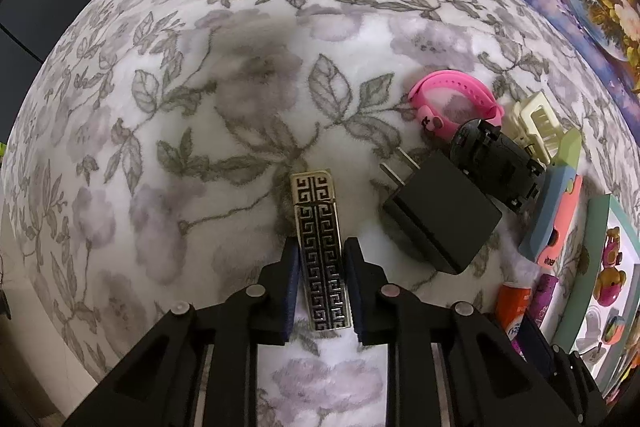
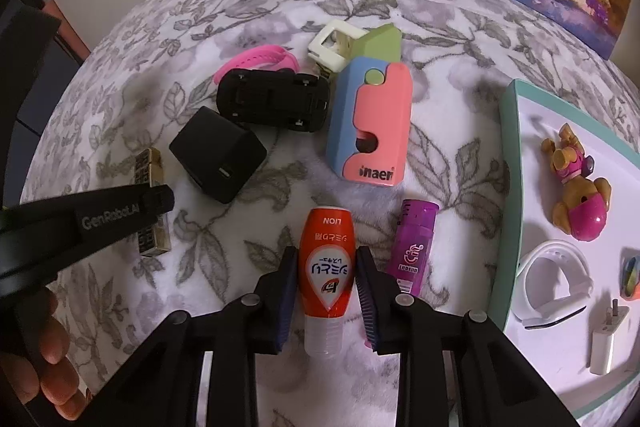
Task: Organize rigid objects
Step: 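Grasp the gold-black patterned bar with the left gripper while the right grasps the red-white bottle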
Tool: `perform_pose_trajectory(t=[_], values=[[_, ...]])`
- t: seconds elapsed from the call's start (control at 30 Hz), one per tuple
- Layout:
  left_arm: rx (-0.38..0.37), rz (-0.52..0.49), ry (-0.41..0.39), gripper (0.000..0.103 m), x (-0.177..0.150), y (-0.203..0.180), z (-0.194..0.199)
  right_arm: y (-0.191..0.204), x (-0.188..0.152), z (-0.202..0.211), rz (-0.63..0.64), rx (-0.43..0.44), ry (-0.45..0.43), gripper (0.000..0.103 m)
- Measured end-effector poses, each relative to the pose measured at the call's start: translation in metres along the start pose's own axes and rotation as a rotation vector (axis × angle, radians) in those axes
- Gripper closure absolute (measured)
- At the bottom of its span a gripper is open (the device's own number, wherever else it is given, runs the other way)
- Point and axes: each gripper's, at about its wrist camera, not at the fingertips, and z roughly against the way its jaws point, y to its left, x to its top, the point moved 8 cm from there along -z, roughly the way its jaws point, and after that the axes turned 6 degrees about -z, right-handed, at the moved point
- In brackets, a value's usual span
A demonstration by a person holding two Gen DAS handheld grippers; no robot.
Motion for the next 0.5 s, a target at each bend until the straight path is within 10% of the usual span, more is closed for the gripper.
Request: perform_pose_trajectory(t=[0.5], values=[[-0.017,0.018,-0.101,0.082,0.007,0.011,0.043,-0.008,0.011,0.036,-0.063,0.078,-0.048,0.073]])
